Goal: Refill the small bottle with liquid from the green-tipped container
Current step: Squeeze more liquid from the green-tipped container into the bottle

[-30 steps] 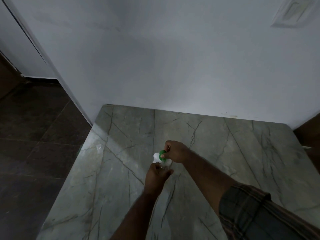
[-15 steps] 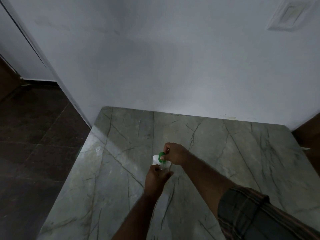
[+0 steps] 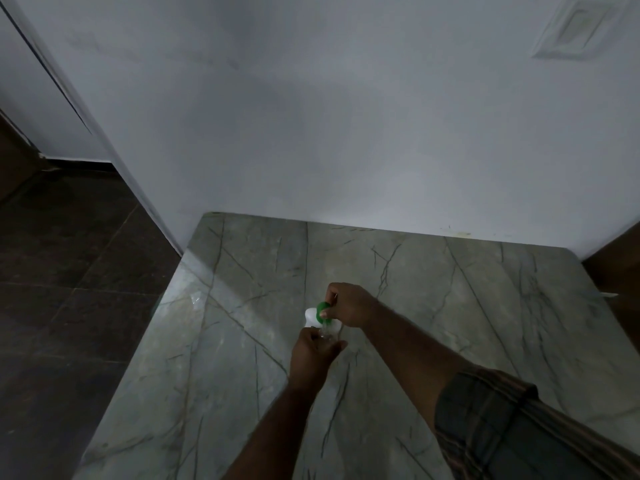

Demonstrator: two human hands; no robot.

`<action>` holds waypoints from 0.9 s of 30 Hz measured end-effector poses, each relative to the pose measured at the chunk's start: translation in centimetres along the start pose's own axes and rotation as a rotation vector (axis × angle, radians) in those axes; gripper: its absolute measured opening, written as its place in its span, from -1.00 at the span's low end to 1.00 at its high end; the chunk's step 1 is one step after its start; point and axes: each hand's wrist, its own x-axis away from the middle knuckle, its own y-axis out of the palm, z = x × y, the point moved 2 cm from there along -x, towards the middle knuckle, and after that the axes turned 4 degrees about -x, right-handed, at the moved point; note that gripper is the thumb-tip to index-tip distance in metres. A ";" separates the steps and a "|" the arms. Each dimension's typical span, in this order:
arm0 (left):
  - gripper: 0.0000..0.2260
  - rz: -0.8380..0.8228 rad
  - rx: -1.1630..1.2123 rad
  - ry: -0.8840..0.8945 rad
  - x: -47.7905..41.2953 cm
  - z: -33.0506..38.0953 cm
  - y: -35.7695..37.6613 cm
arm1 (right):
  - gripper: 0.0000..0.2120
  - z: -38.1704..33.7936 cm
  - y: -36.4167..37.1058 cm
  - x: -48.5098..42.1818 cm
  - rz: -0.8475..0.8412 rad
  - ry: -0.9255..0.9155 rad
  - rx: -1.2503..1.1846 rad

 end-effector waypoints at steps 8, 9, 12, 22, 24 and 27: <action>-0.57 -0.017 0.032 -0.002 0.0 0.3 -0.3 | -0.73 -0.3 -0.5 0.0 -0.016 0.015 -0.011; -0.56 -0.017 0.033 -0.001 0.0 0.3 -0.3 | -0.72 -0.4 -0.6 0.0 -0.014 0.015 -0.011; -0.57 -0.018 0.038 -0.003 0.0 0.4 -0.2 | -0.72 -0.3 -0.6 0.2 -0.011 0.018 -0.024; -0.61 -0.010 0.016 -0.005 0.0 0.1 0.0 | -0.72 0.0 -0.1 0.2 -0.002 0.038 -0.045; -0.57 -0.008 0.020 -0.002 0.0 0.2 0.0 | -0.71 0.0 -0.3 0.3 0.000 0.040 -0.052; -0.57 0.002 0.011 0.015 0.0 0.4 -0.1 | -0.72 -0.1 -0.6 0.3 0.002 0.036 -0.045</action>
